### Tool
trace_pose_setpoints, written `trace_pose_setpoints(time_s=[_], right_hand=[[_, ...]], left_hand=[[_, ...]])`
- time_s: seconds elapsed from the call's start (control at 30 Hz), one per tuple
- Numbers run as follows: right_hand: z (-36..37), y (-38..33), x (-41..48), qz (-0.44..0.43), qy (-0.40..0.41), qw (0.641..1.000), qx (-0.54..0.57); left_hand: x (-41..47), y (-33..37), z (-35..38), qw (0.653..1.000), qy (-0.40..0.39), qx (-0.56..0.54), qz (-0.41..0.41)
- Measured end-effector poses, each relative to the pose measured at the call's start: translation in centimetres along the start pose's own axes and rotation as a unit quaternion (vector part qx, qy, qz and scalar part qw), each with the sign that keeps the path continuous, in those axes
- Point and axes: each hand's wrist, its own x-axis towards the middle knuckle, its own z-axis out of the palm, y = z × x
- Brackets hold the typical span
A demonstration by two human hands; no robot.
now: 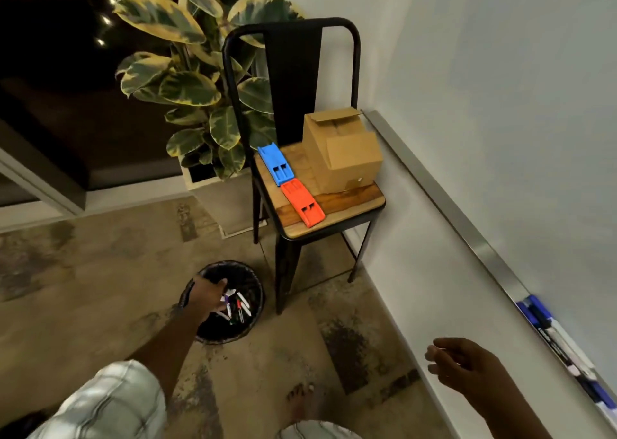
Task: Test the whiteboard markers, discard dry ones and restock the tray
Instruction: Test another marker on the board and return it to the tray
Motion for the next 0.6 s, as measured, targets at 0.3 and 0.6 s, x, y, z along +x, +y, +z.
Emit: trace_pose_setpoints(time_s=[0.3, 0.6], right_hand=[[-1.1, 1.8, -1.3, 0.034, 0.050, 0.998, 0.021], [-0.7, 6.9, -1.3, 0.020, 0.084, 0.995, -0.058]], left_hand=[[1.1, -1.4, 3.2, 0.966, -0.126, 0.212, -0.077], [-3.4, -2.9, 11.5, 0.940, -0.244, 0.237, -0.007]])
